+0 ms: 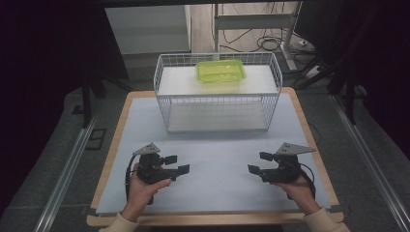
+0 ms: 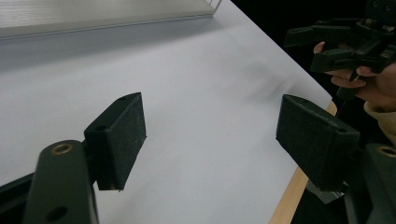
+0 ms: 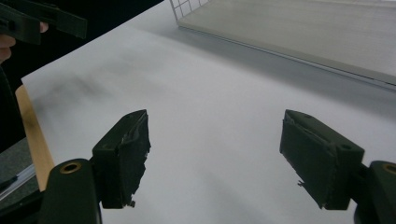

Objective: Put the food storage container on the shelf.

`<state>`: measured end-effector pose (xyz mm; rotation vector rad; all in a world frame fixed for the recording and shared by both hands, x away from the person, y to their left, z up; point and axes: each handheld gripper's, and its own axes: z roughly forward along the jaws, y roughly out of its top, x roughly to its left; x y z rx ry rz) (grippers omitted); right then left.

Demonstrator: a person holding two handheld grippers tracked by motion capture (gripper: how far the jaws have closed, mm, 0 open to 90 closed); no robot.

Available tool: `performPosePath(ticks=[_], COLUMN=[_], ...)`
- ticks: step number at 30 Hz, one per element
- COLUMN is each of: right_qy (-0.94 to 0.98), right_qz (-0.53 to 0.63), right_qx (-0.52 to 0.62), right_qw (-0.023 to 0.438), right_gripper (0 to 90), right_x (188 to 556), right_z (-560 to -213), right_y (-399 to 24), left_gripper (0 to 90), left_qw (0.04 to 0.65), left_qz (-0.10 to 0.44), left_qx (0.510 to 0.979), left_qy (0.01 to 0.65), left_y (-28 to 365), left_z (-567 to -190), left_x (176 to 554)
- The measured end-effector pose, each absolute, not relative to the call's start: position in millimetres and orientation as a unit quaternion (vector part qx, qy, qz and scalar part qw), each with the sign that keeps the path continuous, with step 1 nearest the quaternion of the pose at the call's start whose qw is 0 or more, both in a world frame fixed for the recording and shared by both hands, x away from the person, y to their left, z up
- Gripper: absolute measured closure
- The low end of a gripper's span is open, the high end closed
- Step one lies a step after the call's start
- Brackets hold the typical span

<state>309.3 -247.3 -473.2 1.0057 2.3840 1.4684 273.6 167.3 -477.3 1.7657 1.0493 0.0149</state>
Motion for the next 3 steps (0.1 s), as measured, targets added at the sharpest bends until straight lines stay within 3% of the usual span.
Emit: performPosePath(ticks=[3], right_qy=[0.796], right_qz=[0.494], right_qx=[0.338], right_qw=[0.085], right_gripper=[24.0], right_x=[308.2], right_z=[-473.6], right_y=[-248.4], left_gripper=[23.6], left_qw=[0.516], left_qz=[0.004], left_qx=[0.735], left_qy=[0.439], left_y=[167.9], left_z=[-479.4], left_x=[273.4])
